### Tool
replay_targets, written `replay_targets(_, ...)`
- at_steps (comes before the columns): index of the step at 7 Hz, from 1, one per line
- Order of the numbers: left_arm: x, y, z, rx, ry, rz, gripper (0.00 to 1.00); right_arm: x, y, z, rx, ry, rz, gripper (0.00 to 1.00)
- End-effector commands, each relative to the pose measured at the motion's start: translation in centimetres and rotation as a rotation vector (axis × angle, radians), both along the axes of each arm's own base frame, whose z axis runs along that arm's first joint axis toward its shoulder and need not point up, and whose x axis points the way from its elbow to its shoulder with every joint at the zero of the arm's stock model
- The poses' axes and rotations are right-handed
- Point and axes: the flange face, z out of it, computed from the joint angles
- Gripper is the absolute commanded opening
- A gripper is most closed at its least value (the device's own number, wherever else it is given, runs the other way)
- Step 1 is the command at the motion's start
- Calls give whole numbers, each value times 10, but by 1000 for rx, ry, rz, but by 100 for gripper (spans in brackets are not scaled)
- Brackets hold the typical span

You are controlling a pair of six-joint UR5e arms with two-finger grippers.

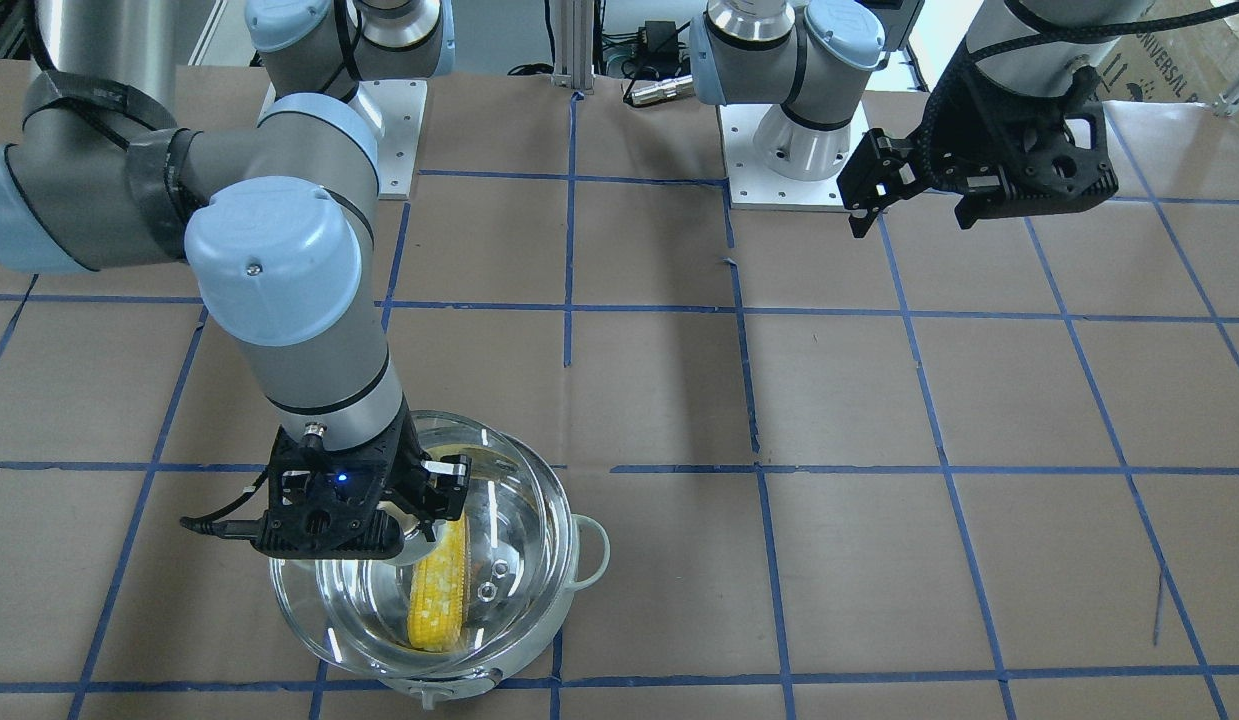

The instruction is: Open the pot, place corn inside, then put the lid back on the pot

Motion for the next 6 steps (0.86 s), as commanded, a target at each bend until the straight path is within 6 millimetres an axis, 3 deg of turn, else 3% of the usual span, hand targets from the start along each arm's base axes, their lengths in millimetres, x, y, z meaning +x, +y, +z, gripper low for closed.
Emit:
replay_targets(1,0,1,-2,4,1,1,100,11,-5,-12,-18,-5,-3,17)
replay_targets(6,1,-1,2,-7,2,2,100,16,-11,-27,-21,-6,3,17)
